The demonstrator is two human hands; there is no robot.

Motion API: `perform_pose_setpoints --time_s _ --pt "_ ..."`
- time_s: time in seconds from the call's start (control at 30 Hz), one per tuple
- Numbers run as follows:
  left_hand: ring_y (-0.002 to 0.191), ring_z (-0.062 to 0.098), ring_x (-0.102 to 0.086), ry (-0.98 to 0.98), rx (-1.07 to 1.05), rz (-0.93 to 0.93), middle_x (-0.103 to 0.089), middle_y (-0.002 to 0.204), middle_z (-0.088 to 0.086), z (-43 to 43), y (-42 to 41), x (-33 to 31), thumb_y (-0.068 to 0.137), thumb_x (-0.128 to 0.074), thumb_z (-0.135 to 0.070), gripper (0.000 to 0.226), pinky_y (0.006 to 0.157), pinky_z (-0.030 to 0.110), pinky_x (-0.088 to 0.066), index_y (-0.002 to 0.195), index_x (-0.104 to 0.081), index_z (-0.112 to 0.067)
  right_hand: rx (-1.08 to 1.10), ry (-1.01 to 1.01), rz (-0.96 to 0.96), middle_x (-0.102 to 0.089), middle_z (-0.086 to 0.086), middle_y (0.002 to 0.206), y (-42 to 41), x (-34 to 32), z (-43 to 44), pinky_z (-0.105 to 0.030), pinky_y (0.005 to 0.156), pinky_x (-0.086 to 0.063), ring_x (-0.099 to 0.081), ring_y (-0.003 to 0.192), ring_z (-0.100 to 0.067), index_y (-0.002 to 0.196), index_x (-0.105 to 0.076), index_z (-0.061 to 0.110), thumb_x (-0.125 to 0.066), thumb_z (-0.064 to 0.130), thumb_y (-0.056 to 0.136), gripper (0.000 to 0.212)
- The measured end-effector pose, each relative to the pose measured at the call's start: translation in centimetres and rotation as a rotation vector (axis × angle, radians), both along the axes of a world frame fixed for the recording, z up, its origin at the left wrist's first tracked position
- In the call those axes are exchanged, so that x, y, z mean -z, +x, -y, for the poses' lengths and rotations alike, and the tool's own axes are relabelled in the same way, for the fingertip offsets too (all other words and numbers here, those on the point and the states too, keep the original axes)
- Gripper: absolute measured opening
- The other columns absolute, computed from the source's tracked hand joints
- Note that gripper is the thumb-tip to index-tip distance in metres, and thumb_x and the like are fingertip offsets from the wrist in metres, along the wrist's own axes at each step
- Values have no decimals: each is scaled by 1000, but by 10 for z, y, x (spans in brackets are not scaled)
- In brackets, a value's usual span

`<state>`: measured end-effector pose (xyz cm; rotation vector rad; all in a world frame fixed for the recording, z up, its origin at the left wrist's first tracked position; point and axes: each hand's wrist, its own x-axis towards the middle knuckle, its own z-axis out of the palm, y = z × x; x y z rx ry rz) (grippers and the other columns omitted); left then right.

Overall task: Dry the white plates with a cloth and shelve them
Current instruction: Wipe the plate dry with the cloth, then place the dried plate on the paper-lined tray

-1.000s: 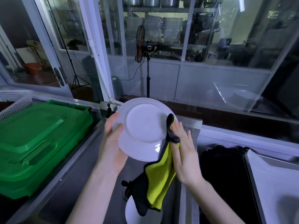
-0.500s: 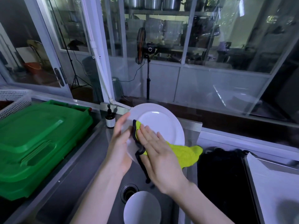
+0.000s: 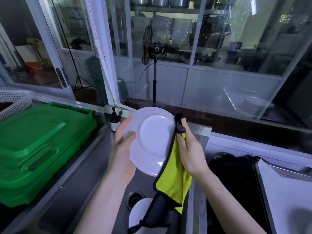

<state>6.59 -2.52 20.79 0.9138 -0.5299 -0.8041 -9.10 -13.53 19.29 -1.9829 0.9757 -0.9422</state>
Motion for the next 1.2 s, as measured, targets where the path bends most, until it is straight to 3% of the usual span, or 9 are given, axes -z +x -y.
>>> perform_pose_setpoints --time_s 0.1,0.23,0.33,0.43,0.57,0.77,0.97,1.1,1.2 --pt "118 22 -67 7 -45 -12 -65 135 -1 5 2 4 90 -62 -15 53 82 36 -60 140 -55 -31 -27 -52 70 -27 28 154 -26 22 -26 -6 111 -20 -25 143 4 148 -19 49 -43 13 102 63" --pt "126 28 -61 15 -54 -22 -60 142 6 19 6 6 99 -51 -7 47 97 49 -55 142 -53 -27 -143 -156 73 -22 19 159 -41 50 -63 -23 121 -9 -19 148 -6 152 -27 28 -44 4 99 61" --pt "129 37 -57 62 -20 -2 -56 144 14 32 5 6 100 -49 -2 47 103 55 -50 143 -53 -21 -139 -135 171 -39 15 153 -42 46 -72 -20 117 -21 -32 144 -8 144 -44 27 -42 4 98 52" --pt "122 24 -62 88 -57 -67 -64 134 -1 38 1 6 100 -45 -4 47 89 42 -57 134 -58 -33 59 -18 281 -64 21 120 -50 28 -61 -9 94 -39 -57 117 0 124 -60 30 -43 10 98 37" --pt "124 28 -62 102 -37 -52 -60 141 8 45 3 1 100 -43 -2 49 95 47 -57 143 -52 -24 224 -16 194 -63 21 87 -65 14 -38 -17 71 -43 -57 77 -2 116 -58 31 -45 4 87 42" --pt "119 22 -64 70 -46 -163 -63 133 -1 48 5 -5 98 -49 -7 40 82 38 -58 129 -57 -32 196 -407 -257 -41 14 109 -67 7 -36 -24 61 -49 -55 75 -7 133 -49 41 -57 53 83 53" --pt "108 22 -69 150 42 -257 -67 131 2 56 3 -7 97 -59 -6 43 66 34 -60 135 -60 -25 356 -815 -291 -62 -6 111 -53 4 -23 -31 33 -42 -57 54 -23 112 -67 19 -66 18 84 29" --pt "73 15 -73 123 122 -348 -71 89 -1 62 -7 -19 93 -66 -4 20 56 32 -58 97 -60 -23 412 -935 -263 -67 -4 99 -59 -10 -15 -30 34 -41 -61 59 -19 107 -73 13 -59 12 92 21" --pt "96 27 -73 128 211 -421 -72 105 13 68 -15 -29 98 -64 -18 8 71 43 -64 104 -59 -19 449 -927 -272 -63 -5 85 -61 -26 -10 -33 34 -40 -57 55 -25 105 -72 11 -50 16 100 23"
